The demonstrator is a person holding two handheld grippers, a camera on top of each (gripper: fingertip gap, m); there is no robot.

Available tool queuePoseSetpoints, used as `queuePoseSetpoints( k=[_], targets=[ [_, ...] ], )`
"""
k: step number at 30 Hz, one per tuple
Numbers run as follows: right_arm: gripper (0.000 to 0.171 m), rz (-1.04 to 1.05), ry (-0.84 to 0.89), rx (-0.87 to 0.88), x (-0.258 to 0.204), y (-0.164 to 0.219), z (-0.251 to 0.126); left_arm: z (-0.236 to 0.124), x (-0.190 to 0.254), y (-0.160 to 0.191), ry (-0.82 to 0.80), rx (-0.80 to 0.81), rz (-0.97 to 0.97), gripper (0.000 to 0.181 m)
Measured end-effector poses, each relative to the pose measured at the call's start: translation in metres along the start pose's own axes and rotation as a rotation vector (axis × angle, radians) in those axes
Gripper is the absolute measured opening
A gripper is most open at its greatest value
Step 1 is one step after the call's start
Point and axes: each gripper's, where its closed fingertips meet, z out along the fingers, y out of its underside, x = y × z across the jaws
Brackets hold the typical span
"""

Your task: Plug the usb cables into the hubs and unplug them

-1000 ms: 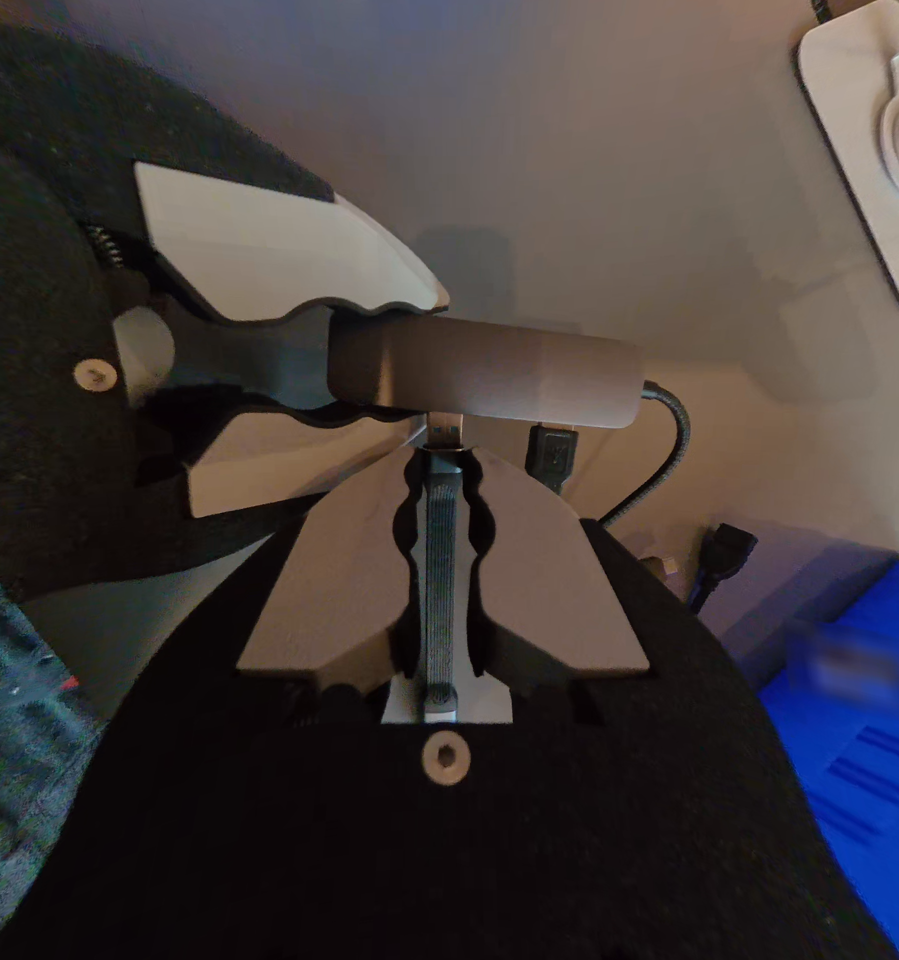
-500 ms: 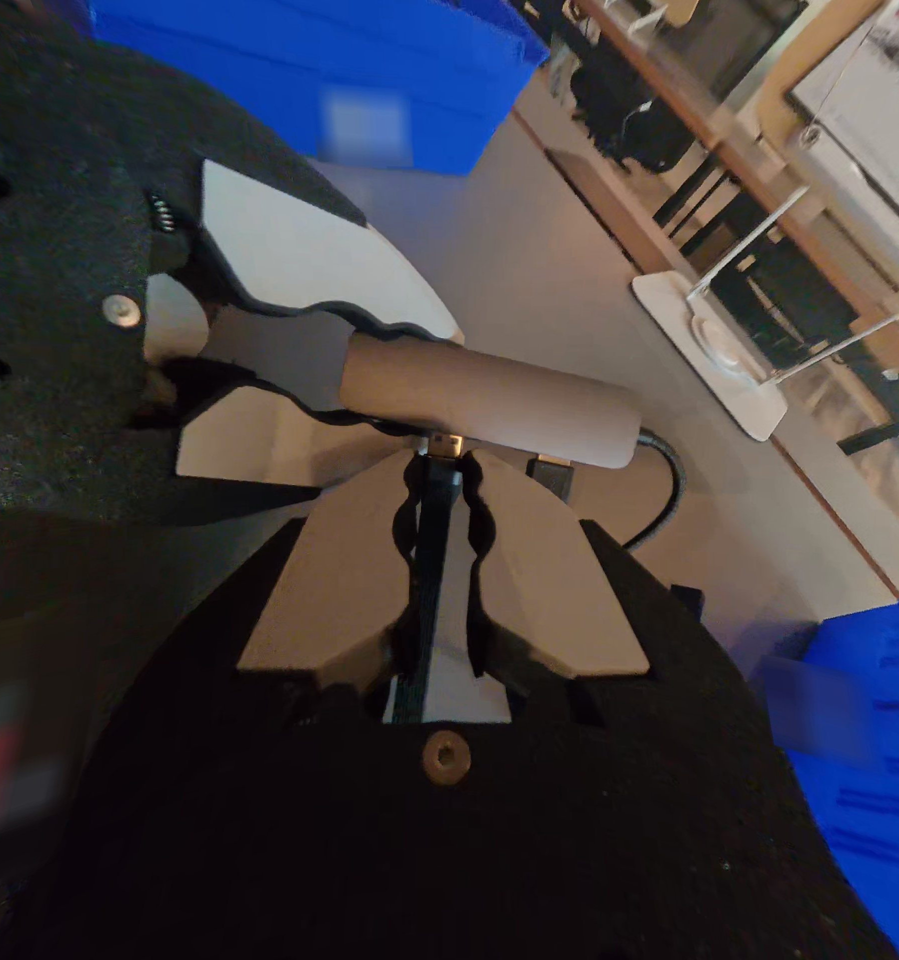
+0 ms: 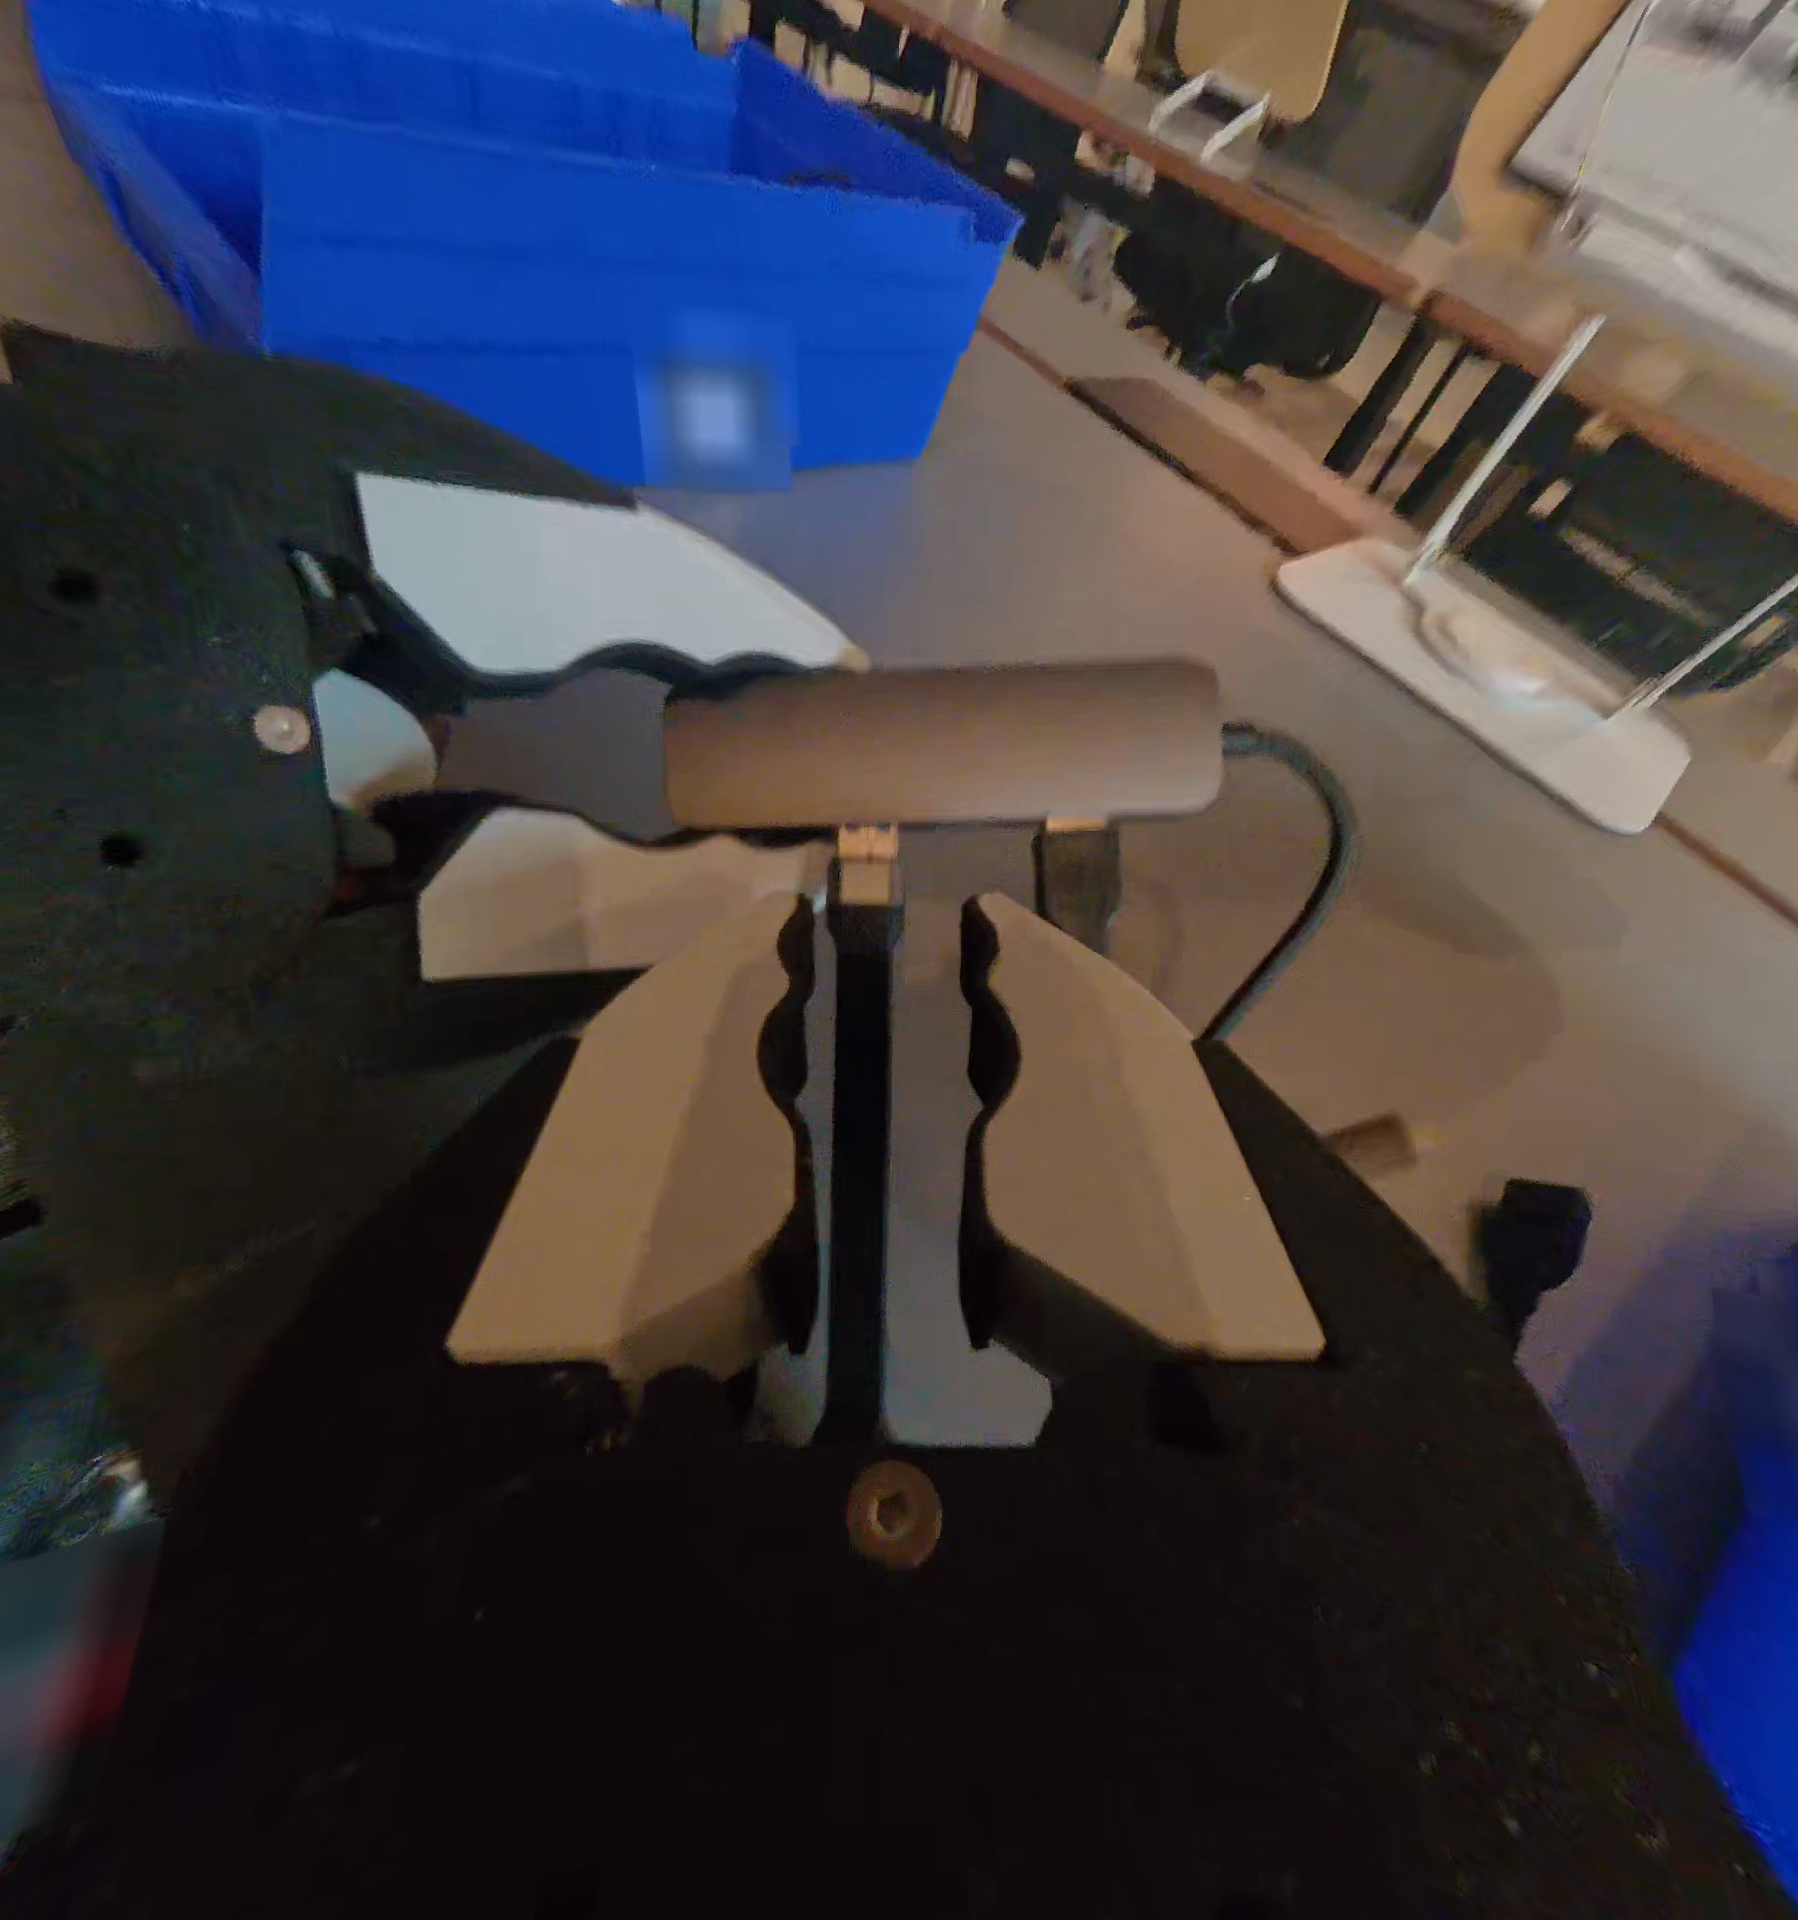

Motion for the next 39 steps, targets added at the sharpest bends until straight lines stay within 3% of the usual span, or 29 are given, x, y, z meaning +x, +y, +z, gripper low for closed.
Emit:
queuePoseSetpoints(
  k=[14,17,24,30,36,39],
  targets=[
    [0.011,-0.167,0.057,-0.079,-0.005,0.017,0.0,-0.009,0.01,-0.013,0.034,0.087,0.11,0.035],
    [0.012,-0.134,0.043,-0.096,-0.008,0.023,0.003,-0.009,0.015,-0.011,0.045,0.077,0.2,0.034],
    [0.014,-0.107,0.027,-0.108,-0.01,0.024,0.008,-0.006,0.013,-0.005,0.051,0.056,0.19,0.034],
    [0.027,-0.158,0.05,-0.036,-0.003,0.001,0.003,-0.004,0.004,0.001,0.112,0.047,-0.1,0.034],
    [0.034,-0.018,-0.008,0.291,0.009,-0.052,-0.044,-0.009,-0.009,0.001,0.254,0.122,-0.41,0.034],
    [0.05,0.113,-0.066,0.451,0.023,-0.072,-0.072,-0.013,-0.014,-0.002,0.315,0.172,-0.497,0.034]
  ],
)
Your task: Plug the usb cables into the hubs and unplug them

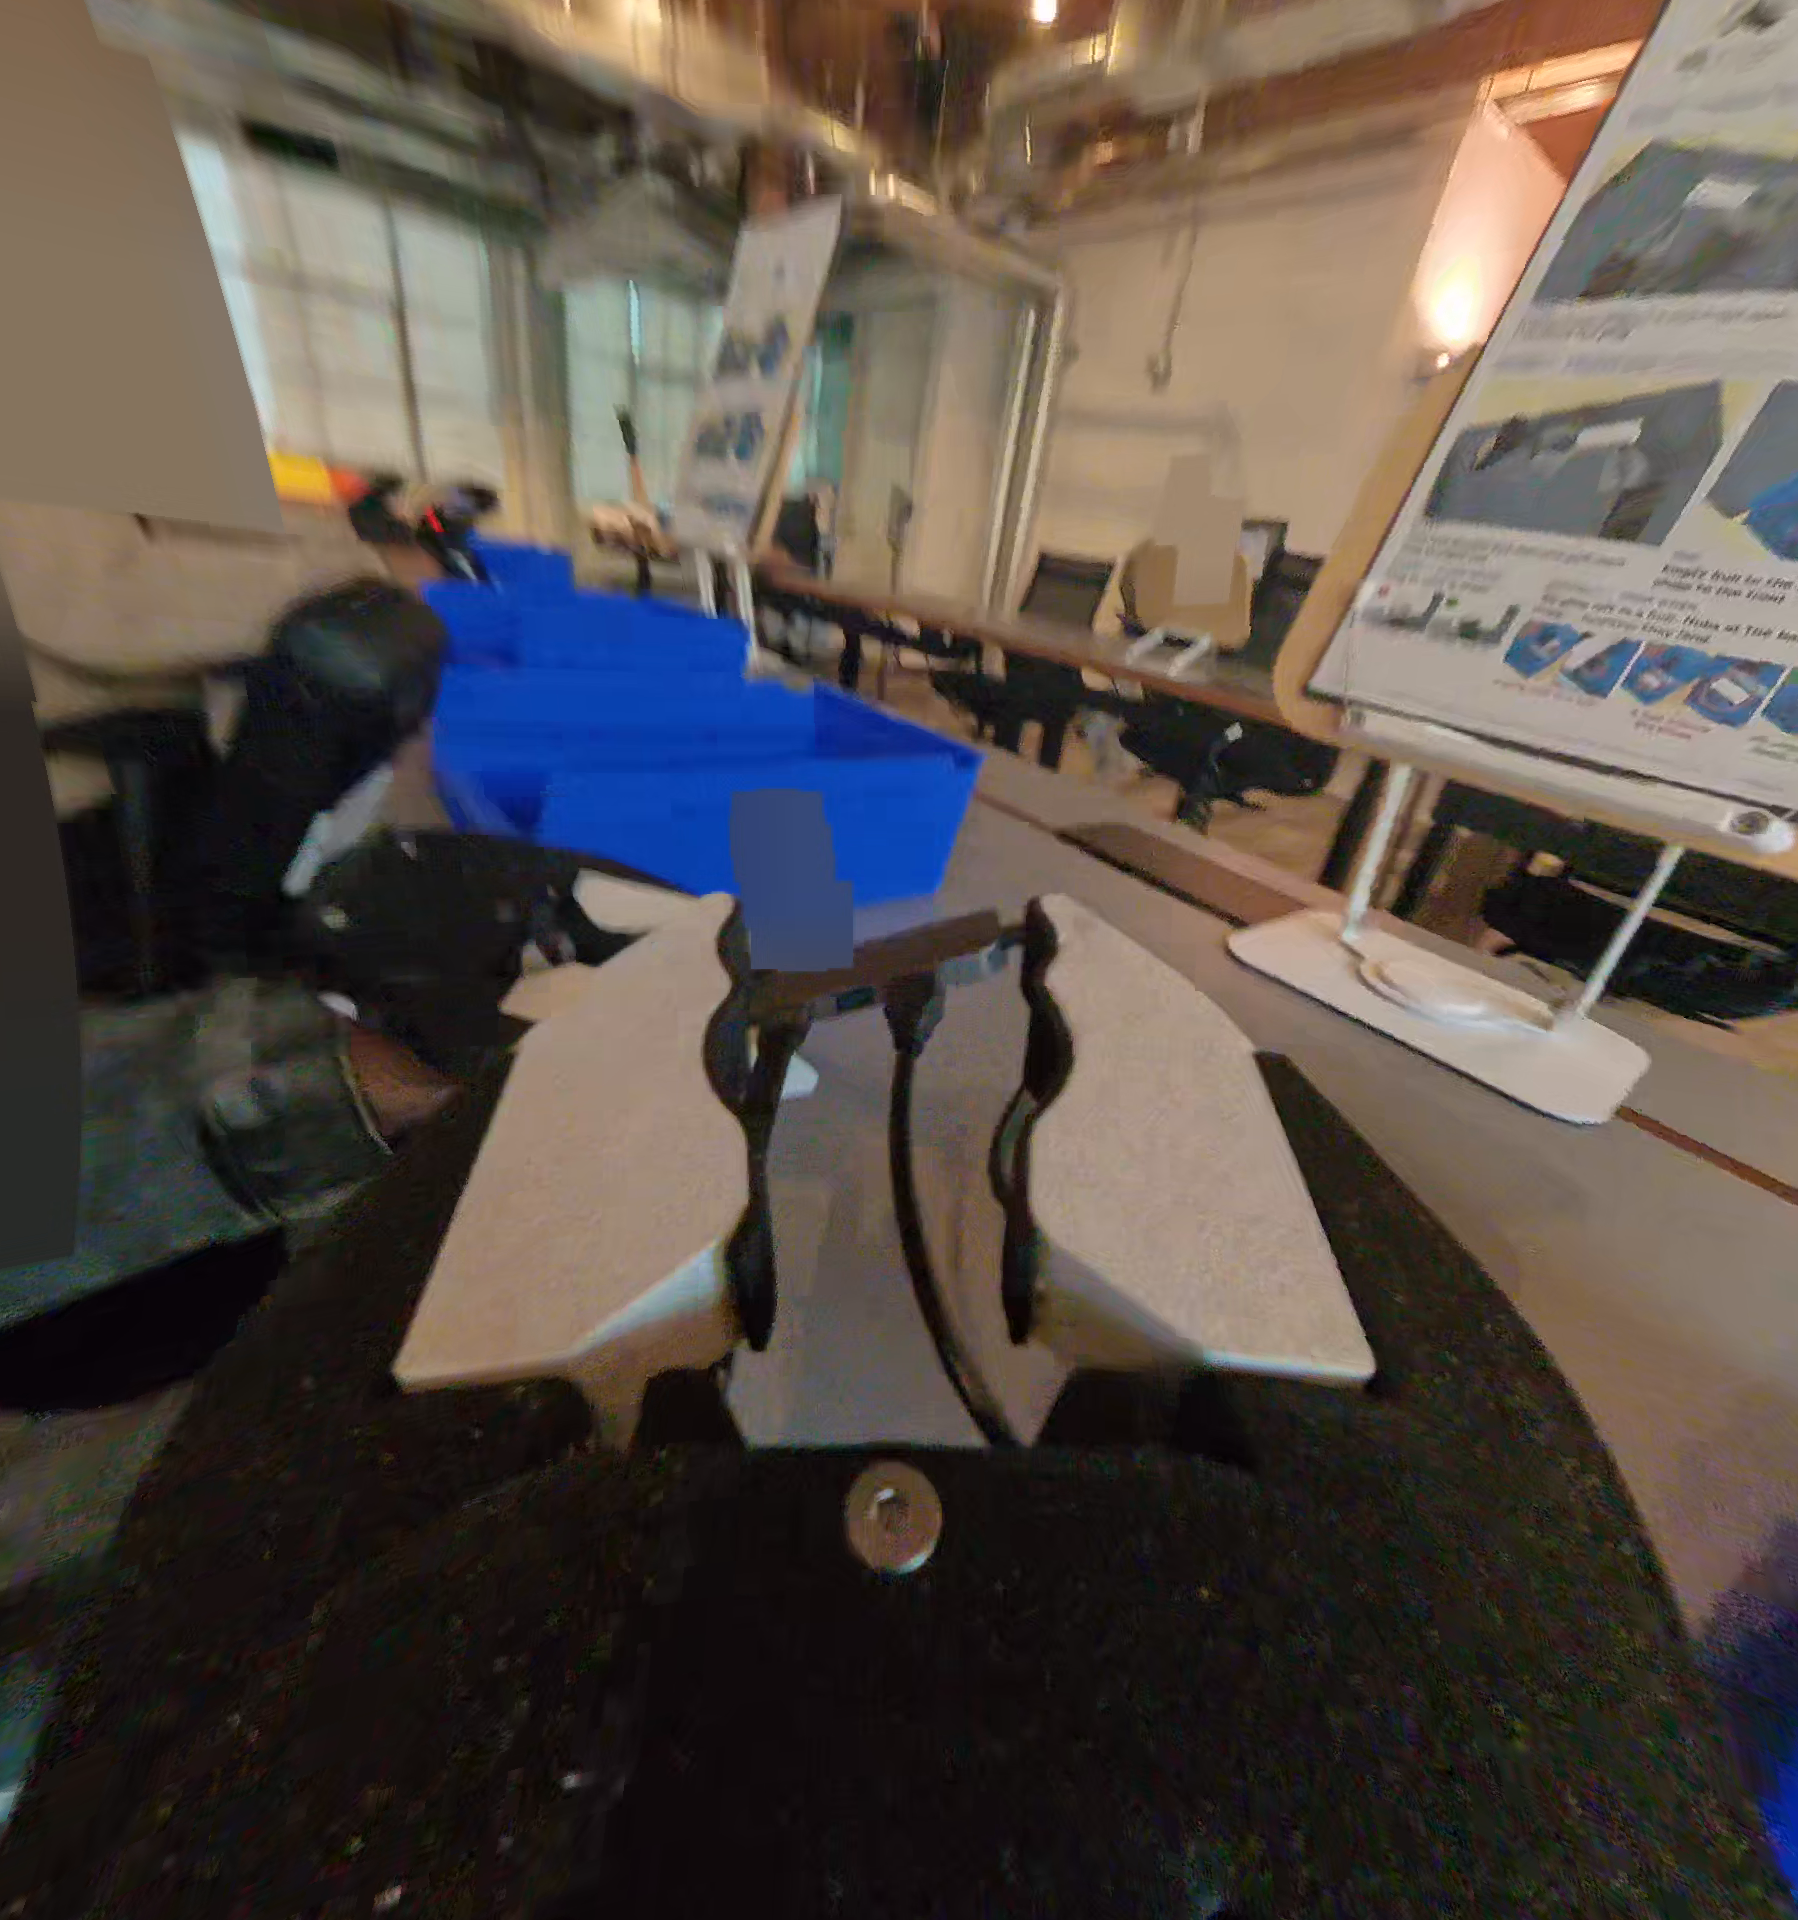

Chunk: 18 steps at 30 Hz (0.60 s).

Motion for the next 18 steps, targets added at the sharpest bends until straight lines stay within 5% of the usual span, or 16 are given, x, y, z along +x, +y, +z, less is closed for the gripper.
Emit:
queuePoseSetpoints(
  k=[10,14,18],
  targets=[
    [0.142,0.121,-0.293,0.503,0.018,-0.137,-0.081,-0.007,0.002,-0.004,0.093,0.047,-0.076,0.034],
    [0.147,0.168,-0.367,0.649,0.043,-0.178,-0.127,-0.007,0.003,-0.004,0.1,0.045,-0.073,0.035],
    [0.146,-0.035,-0.428,0.704,0.041,-0.163,-0.176,-0.006,0.004,-0.003,0.106,0.035,-0.063,0.035]
  ],
)
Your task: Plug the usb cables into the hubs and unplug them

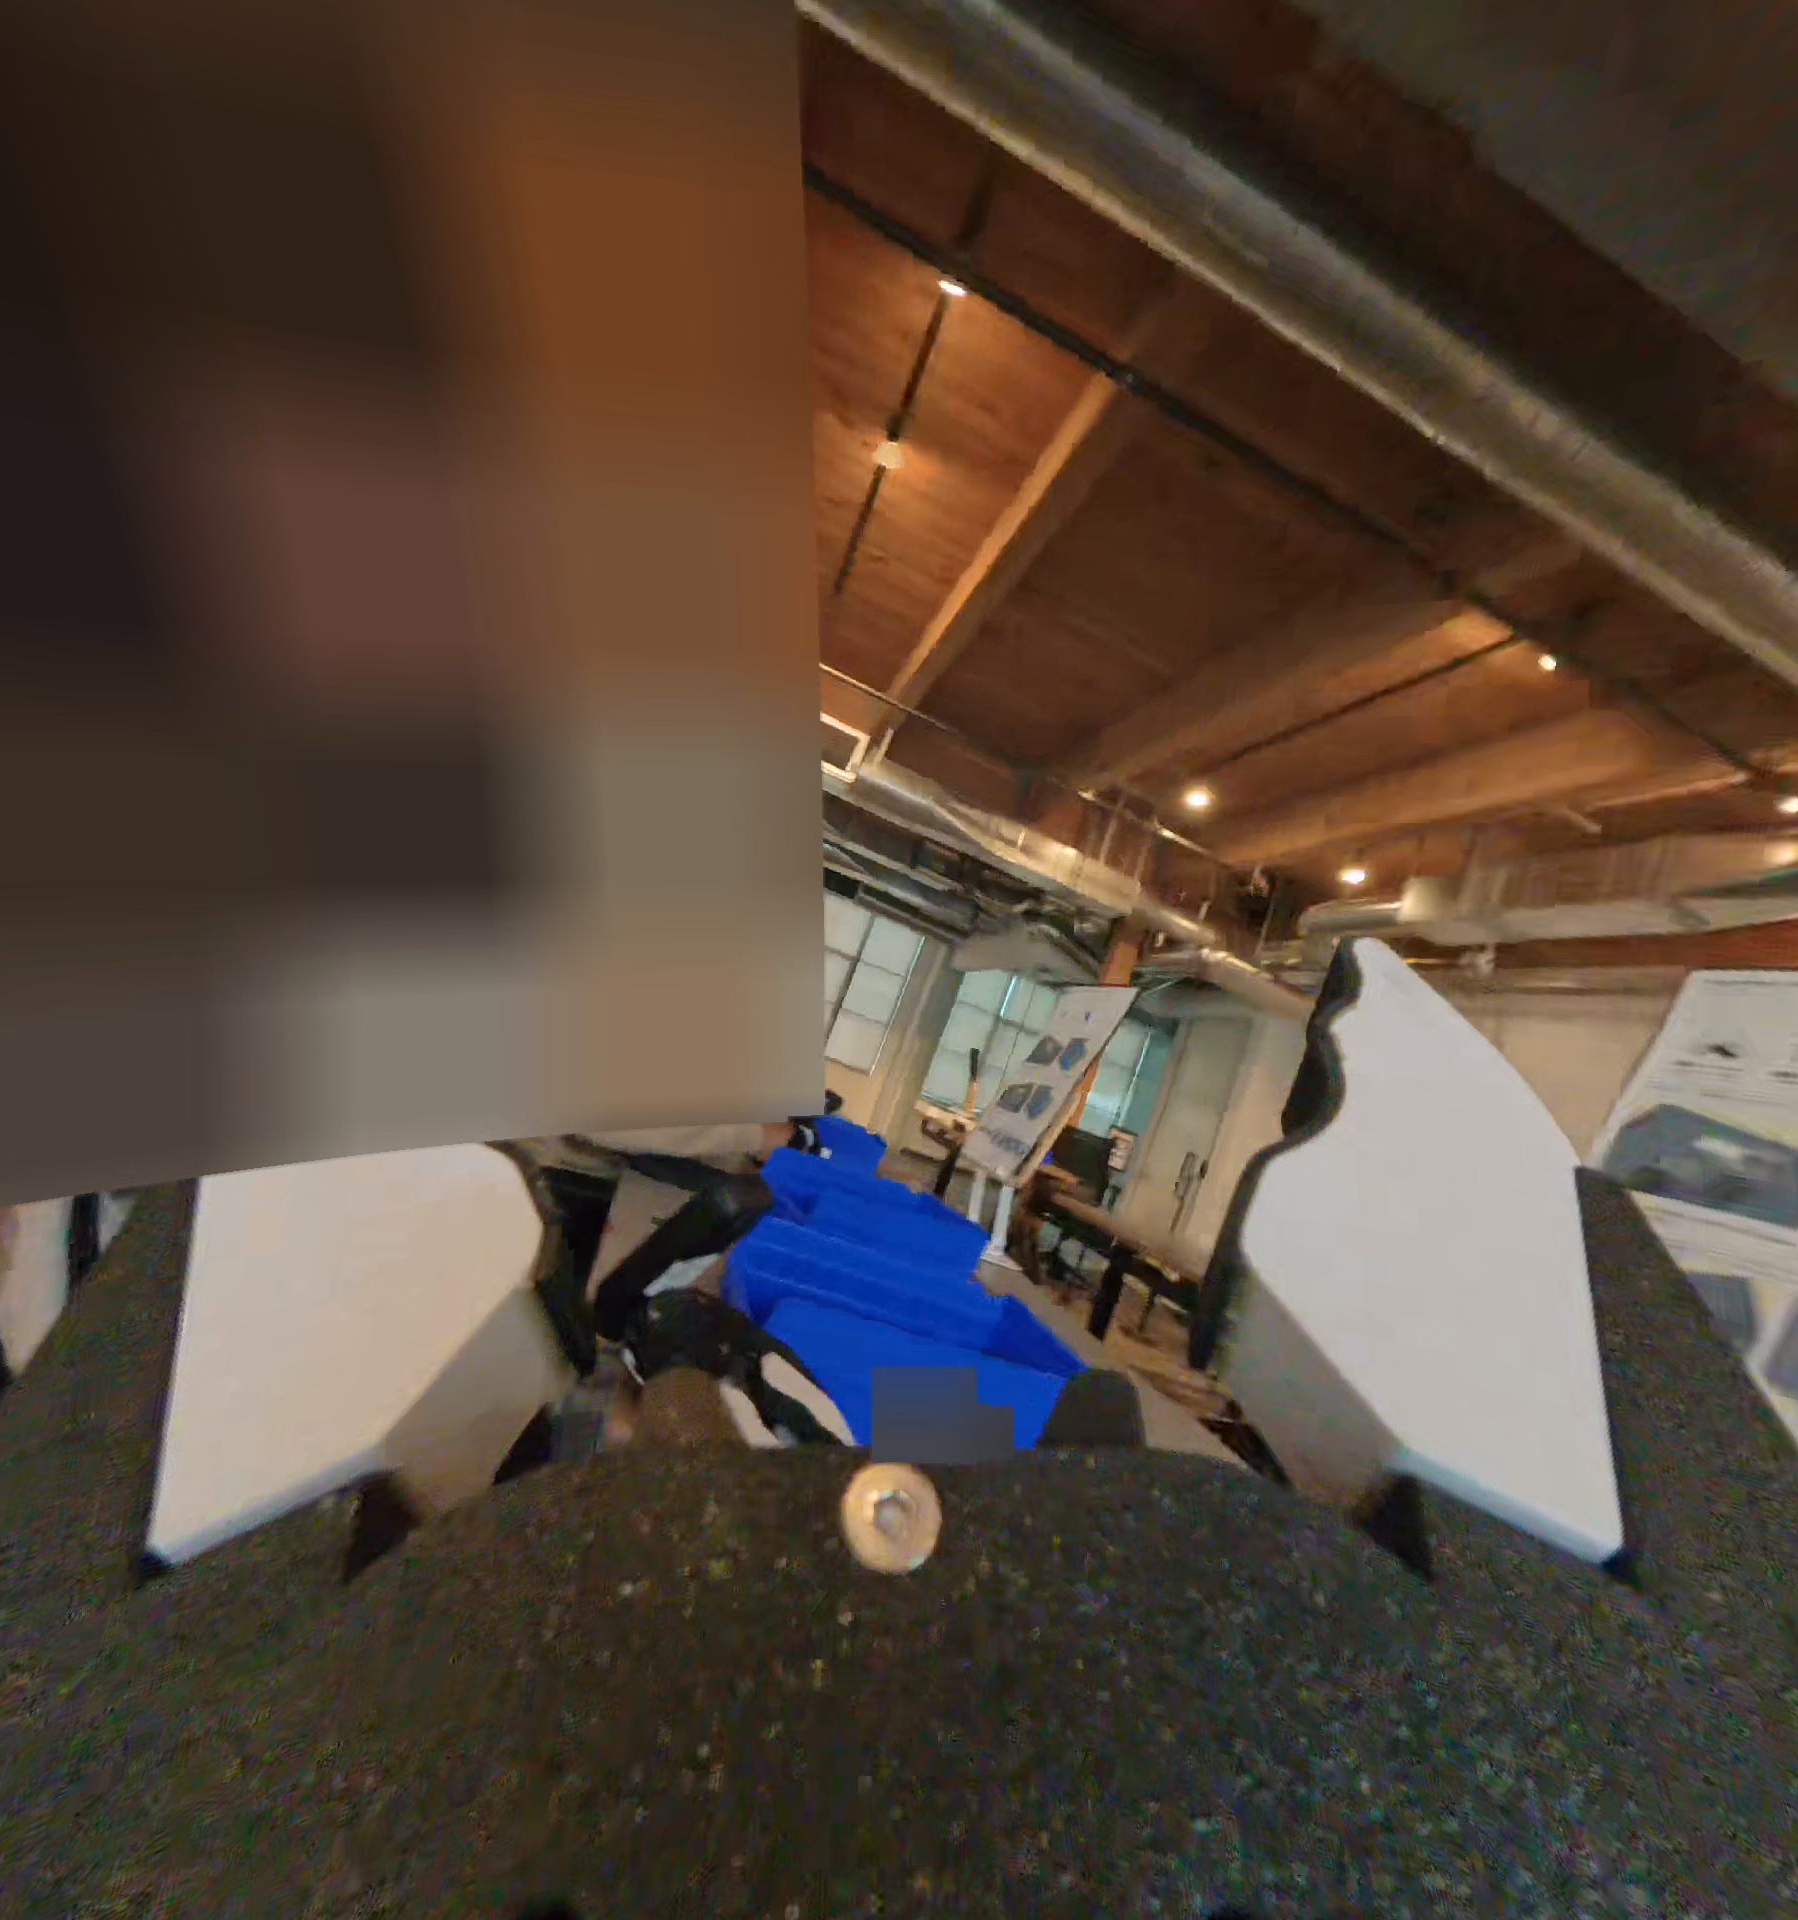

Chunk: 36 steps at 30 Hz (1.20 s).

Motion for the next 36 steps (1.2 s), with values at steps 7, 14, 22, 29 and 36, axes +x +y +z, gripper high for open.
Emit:
queuePoseSetpoints(
  k=[7,14,22,29,36],
  targets=[
    [0.098,0.257,-0.023,0.366,0.025,-0.054,-0.071,0.0,0.0,0.0,-0.008,0.001,0.009,0.034],
    [0.146,-0.248,0.371,-0.651,0.064,0.06,-0.066,-0.001,0.001,-0.001,-0.005,0.01,0.01,0.034],
    [0.119,-0.164,-0.012,-0.628,-0.004,0.11,-0.009,-0.005,0.017,-0.004,0.131,0.034,0.012,0.034],
    [0.1,0.078,-0.115,-0.782,-0.026,0.192,-0.002,-0.024,0.079,-0.013,0.487,0.09,0.123,0.035],
    [0.077,0.218,-0.222,-0.946,-0.054,0.236,-0.01,-0.032,0.105,-0.001,0.629,0.031,0.212,0.034]
  ],
)
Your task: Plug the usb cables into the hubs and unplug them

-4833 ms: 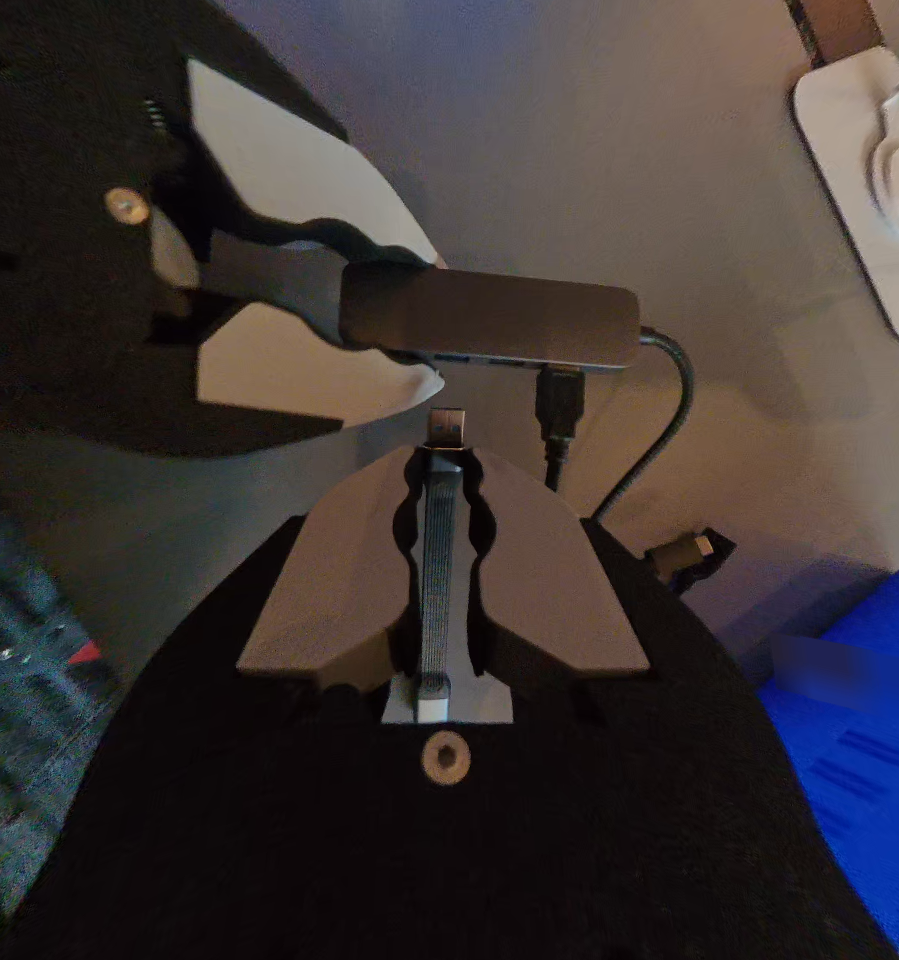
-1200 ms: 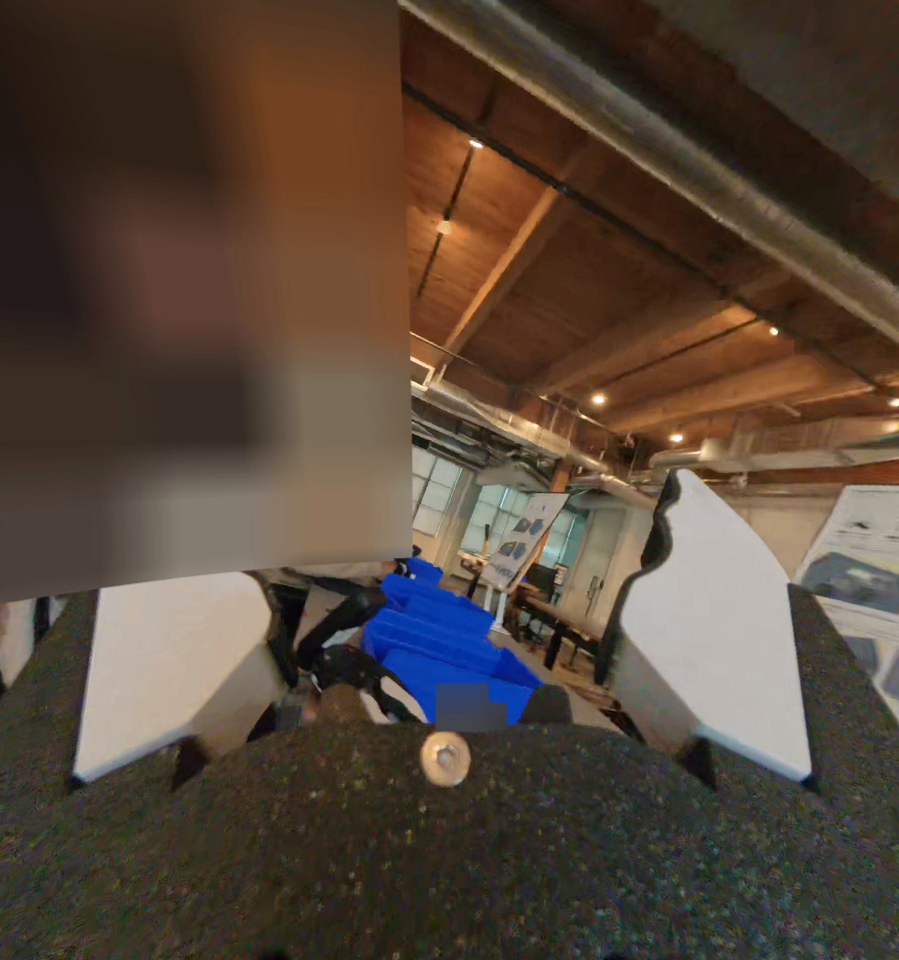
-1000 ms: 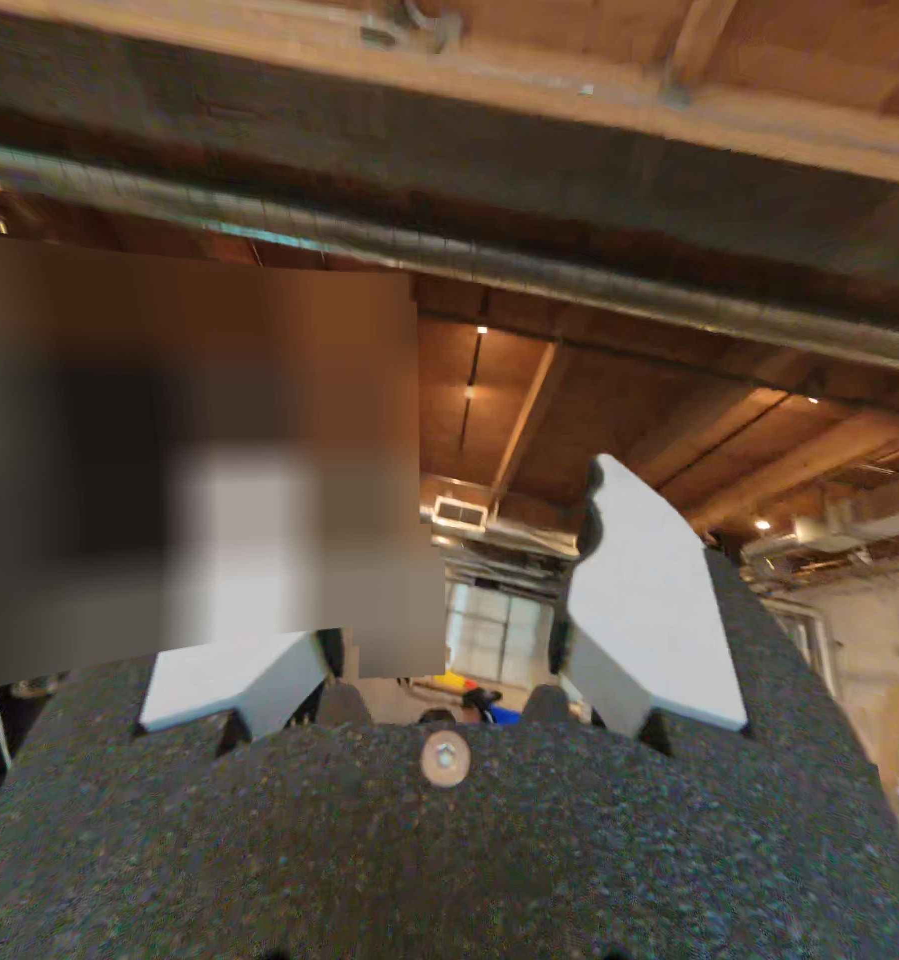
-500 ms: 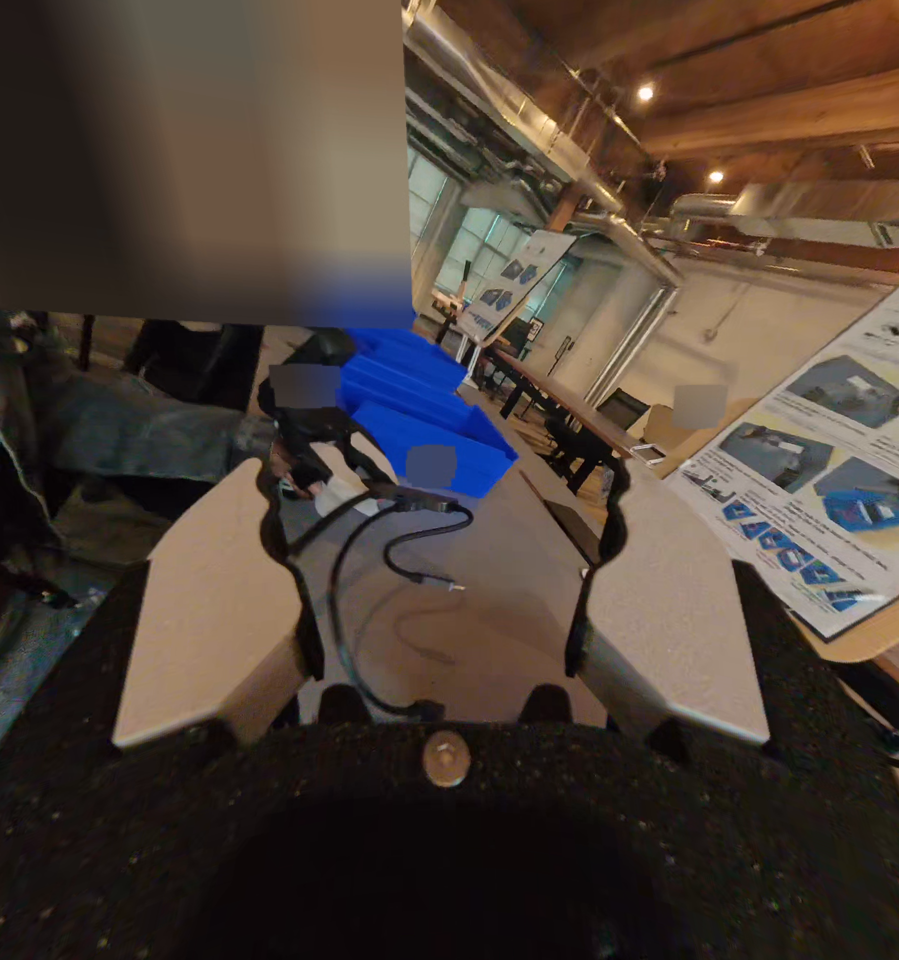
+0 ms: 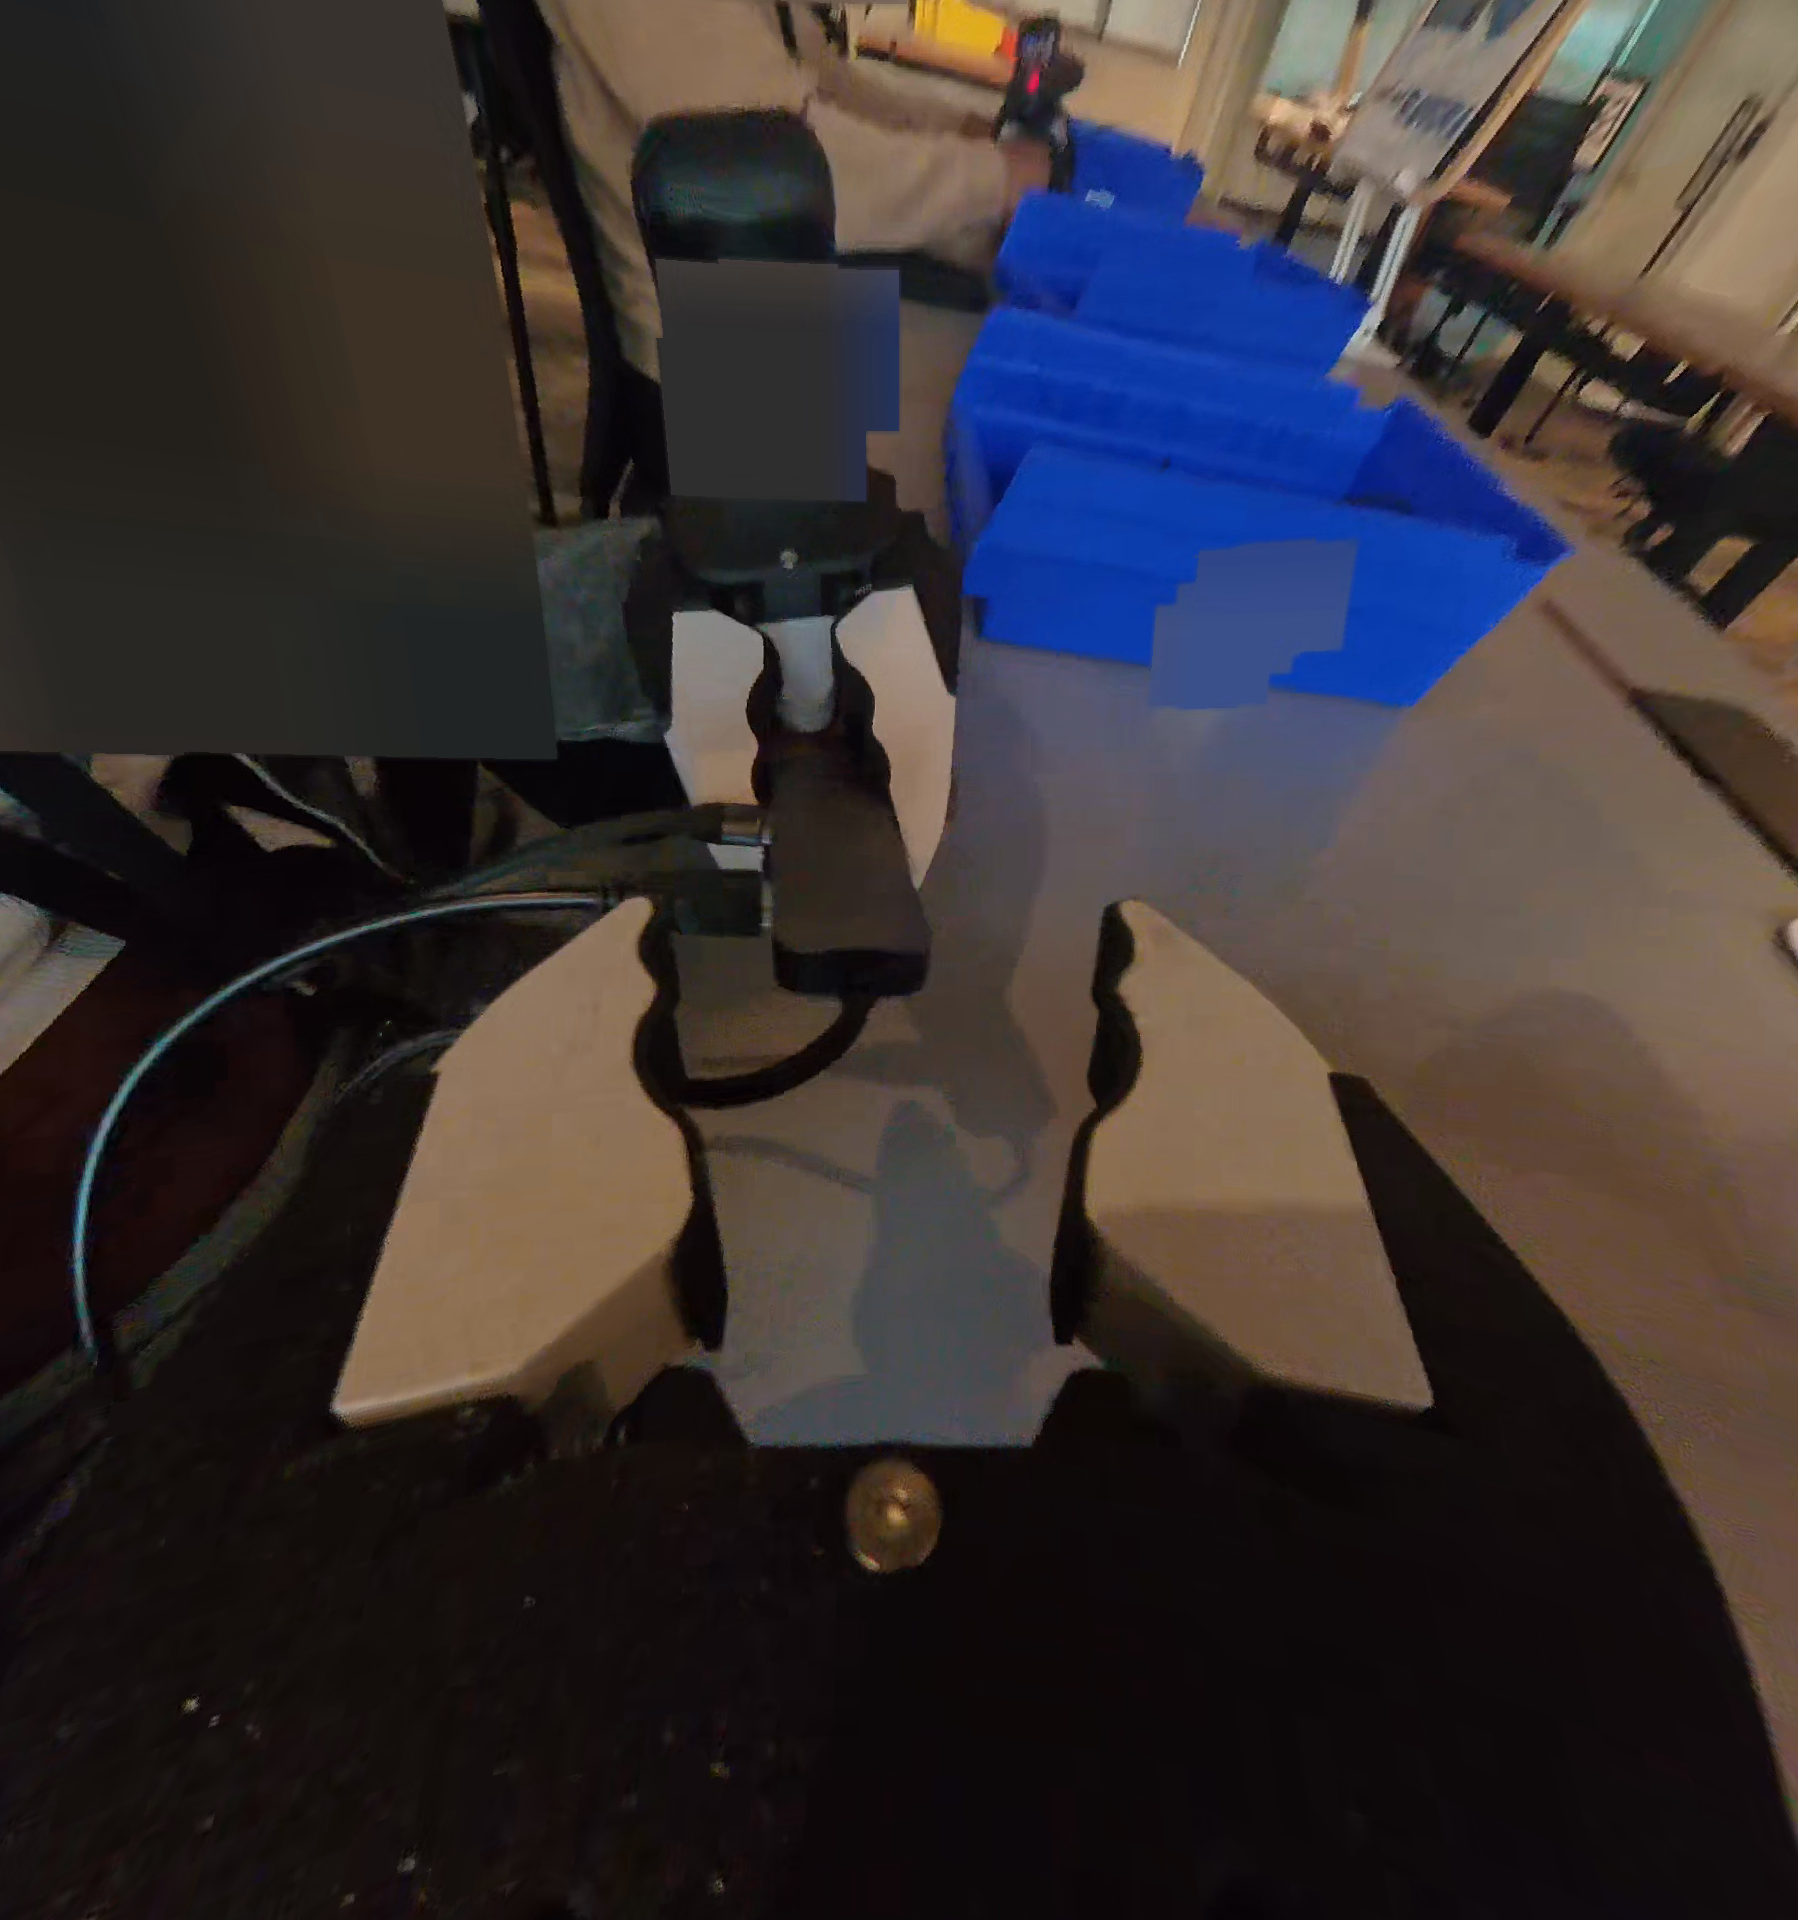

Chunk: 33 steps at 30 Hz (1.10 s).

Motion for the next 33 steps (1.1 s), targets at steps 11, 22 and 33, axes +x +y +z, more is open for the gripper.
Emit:
queuePoseSetpoints(
  k=[11,22,33],
  targets=[
    [0.046,-0.056,-0.125,-0.113,-0.021,0.022,0.013,0.004,0.009,0.008,0.036,-0.062,0.038,0.035],
    [0.031,-0.112,-0.133,-0.135,-0.022,0.03,0.013,0.003,0.016,0.005,0.073,-0.041,0.052,0.035],
    [0.031,-0.1,-0.081,-0.118,-0.011,0.032,0.009,-0.005,0.003,-0.012,0.002,0.06,-0.004,0.034]
  ],
)
